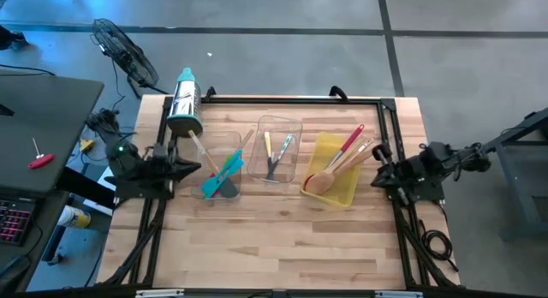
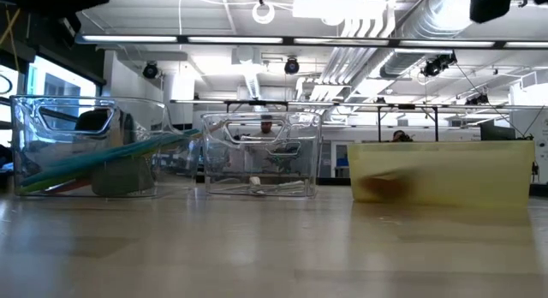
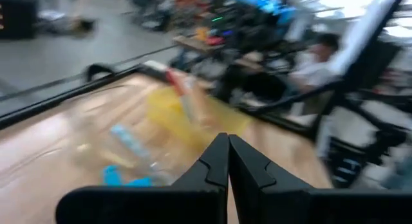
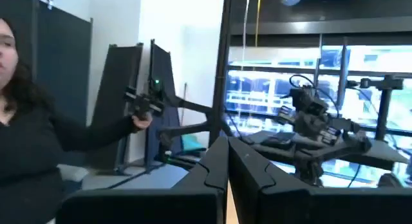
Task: Pick & Place Kitchen Items
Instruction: Return to Home Position
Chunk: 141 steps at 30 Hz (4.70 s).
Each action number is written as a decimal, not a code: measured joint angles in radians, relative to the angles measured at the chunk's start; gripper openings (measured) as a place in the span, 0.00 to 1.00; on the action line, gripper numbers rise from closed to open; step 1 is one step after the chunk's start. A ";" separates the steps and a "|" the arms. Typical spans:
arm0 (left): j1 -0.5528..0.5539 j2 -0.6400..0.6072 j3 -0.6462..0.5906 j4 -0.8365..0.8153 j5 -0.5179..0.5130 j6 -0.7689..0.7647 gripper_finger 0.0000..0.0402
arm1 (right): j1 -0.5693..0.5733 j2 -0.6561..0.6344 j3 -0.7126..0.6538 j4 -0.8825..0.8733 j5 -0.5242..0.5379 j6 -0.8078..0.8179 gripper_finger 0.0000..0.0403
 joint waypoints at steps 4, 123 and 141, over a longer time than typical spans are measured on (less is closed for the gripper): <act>0.000 -0.084 -0.138 0.219 0.098 0.174 0.00 | 0.000 0.000 -0.071 0.056 0.059 -0.022 0.01; 0.904 -0.121 -0.415 0.312 1.029 0.284 0.00 | -0.140 0.043 -0.210 -0.085 0.256 0.057 0.01; 0.904 -0.121 -0.415 0.312 1.029 0.284 0.00 | -0.140 0.043 -0.208 -0.085 0.256 0.057 0.01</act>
